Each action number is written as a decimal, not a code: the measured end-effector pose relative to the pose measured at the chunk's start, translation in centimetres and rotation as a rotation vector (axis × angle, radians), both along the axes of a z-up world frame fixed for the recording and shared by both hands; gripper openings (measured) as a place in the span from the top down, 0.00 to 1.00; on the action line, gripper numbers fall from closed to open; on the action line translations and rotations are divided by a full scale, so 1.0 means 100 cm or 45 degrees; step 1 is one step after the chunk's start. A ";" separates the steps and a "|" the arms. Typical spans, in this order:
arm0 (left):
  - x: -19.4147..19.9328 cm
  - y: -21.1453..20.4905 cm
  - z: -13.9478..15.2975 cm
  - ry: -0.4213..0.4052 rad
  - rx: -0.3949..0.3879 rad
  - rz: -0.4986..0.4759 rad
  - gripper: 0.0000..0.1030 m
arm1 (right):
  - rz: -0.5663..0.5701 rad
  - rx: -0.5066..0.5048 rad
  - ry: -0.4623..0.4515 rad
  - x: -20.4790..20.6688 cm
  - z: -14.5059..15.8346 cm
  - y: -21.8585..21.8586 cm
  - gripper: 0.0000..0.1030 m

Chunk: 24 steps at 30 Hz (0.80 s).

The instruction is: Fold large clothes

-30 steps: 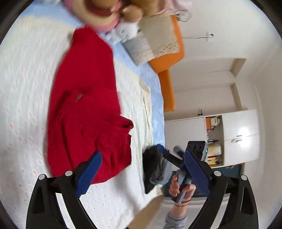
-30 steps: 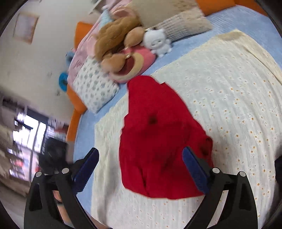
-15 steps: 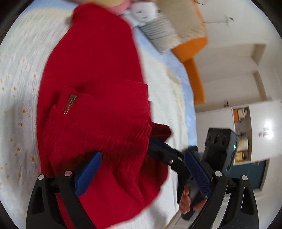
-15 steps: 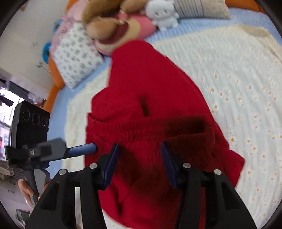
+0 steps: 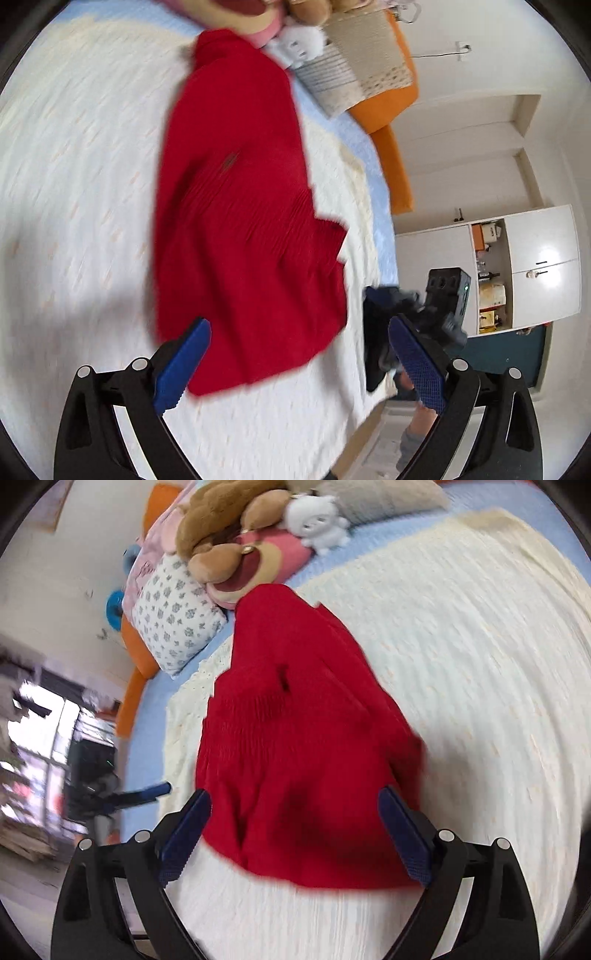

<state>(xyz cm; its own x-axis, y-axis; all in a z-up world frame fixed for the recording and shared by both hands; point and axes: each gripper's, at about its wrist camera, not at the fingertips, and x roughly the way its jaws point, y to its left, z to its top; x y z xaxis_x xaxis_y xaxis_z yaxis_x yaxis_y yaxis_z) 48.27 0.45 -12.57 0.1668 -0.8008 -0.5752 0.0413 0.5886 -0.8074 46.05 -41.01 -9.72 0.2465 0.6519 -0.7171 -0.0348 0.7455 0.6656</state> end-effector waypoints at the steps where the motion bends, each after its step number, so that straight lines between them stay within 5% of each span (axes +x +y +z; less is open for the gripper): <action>1: -0.012 0.005 -0.008 0.026 -0.011 0.013 0.05 | -0.014 0.023 0.031 -0.009 -0.002 -0.009 0.12; 9: -0.067 0.000 -0.089 0.249 -0.388 0.166 0.05 | -0.274 0.341 0.333 -0.063 -0.070 -0.067 0.11; 16: -0.066 -0.023 -0.117 0.232 -0.347 0.242 0.05 | -0.325 0.430 0.393 -0.067 -0.104 -0.054 0.11; 24: -0.057 -0.038 -0.109 0.143 -0.154 0.230 0.05 | -0.357 0.335 0.337 -0.037 -0.099 -0.033 0.14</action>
<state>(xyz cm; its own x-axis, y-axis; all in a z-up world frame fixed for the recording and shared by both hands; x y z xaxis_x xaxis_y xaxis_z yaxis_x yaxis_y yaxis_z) 42.58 -3.39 -23.46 0.2543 -0.8278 -0.5002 -0.1500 0.4771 -0.8659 42.37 -44.33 -19.67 0.2701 0.7544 -0.5982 0.3405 0.5063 0.7923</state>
